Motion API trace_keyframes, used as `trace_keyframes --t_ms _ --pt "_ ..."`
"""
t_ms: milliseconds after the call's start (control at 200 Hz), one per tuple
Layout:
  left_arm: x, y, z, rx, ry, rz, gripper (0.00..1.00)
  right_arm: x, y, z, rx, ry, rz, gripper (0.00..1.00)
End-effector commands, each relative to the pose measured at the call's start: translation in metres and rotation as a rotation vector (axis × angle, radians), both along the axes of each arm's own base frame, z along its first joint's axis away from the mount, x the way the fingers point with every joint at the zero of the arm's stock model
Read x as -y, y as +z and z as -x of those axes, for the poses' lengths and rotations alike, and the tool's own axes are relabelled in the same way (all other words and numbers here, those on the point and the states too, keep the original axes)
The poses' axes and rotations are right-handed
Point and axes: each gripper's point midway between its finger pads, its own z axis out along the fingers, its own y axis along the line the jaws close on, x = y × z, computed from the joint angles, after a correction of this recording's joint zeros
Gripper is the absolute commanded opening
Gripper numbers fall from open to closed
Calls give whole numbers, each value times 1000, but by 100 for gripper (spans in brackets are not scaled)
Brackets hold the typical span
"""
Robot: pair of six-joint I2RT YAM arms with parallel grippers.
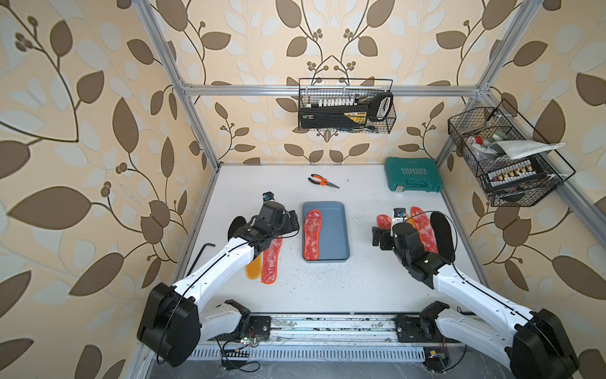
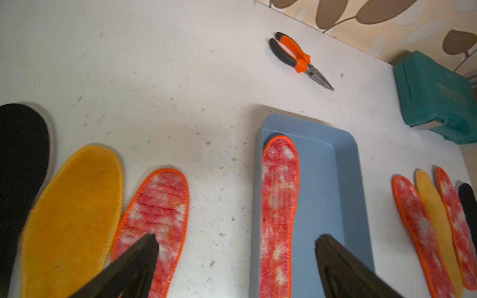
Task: Put the insoles into the storage box
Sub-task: Place the insole in the storage box, then pick up the insole from the center of the board.
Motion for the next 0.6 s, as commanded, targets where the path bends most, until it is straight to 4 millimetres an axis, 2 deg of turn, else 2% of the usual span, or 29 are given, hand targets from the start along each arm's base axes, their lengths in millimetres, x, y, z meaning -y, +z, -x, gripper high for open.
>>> trace_keyframes --t_ms 0,65,125,215,355,600 --pt "4 -1 9 105 -150 -42 99 10 -16 -2 -188 -47 -145 98" --pt "11 -4 18 147 -242 -42 99 29 -30 -4 -261 -124 -104 99" --pt "13 -7 23 180 -284 -52 99 52 -47 3 -330 -232 -80 98" --pt "15 -12 27 216 -324 -65 99 64 -66 6 -367 -276 -111 98" --pt "25 -6 29 281 -383 -33 99 63 -77 4 -394 -275 -131 97" --pt "21 -7 30 282 -366 -47 99 51 -89 2 -438 -231 -175 91"
